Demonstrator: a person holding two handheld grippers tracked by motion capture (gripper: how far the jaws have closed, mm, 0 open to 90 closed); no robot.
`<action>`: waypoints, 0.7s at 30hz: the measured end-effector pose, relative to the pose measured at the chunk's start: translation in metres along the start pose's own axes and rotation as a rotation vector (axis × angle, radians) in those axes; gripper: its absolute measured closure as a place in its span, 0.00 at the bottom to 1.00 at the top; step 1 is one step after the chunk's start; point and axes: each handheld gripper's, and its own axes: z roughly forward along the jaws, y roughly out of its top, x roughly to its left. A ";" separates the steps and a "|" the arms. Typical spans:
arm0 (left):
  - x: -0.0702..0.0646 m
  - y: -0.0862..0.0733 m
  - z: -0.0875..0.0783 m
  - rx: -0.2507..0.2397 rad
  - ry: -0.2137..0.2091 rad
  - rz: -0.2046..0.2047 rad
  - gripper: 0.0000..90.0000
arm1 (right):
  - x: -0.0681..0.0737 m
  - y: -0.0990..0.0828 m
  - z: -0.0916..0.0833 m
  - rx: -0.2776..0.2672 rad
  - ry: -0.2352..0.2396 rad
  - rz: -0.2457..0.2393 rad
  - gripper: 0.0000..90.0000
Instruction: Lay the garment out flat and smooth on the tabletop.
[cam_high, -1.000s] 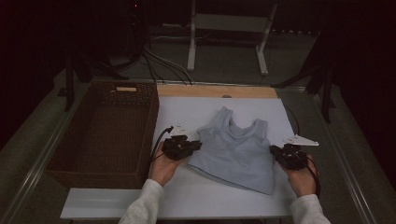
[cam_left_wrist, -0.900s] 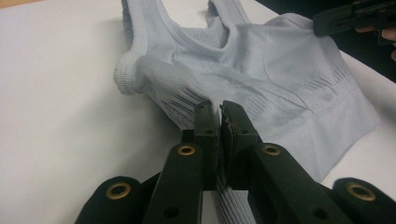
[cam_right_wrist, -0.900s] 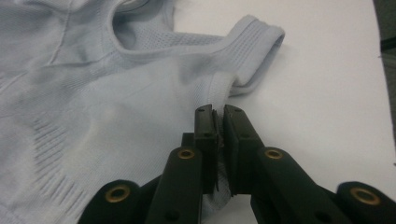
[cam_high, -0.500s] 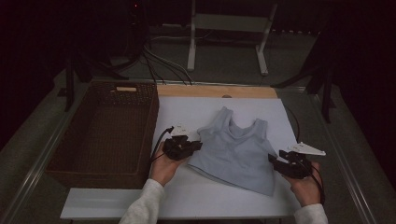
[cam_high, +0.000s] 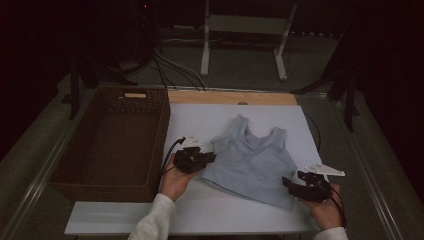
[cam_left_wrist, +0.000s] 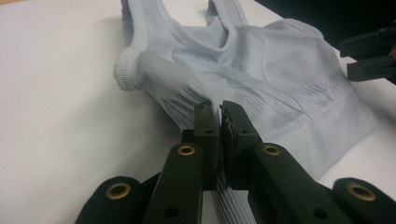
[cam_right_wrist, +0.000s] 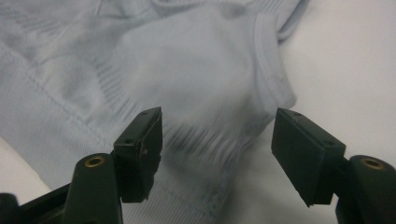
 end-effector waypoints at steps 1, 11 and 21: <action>0.000 -0.001 0.000 0.000 0.001 -0.002 0.96 | 0.000 -0.001 0.001 0.008 0.001 -0.003 0.39; 0.000 -0.007 -0.002 -0.003 -0.006 -0.011 0.96 | 0.004 -0.001 0.013 0.061 0.021 -0.035 0.72; -0.002 -0.014 -0.002 0.005 -0.006 -0.019 0.96 | 0.000 0.002 0.010 0.051 0.010 -0.050 0.99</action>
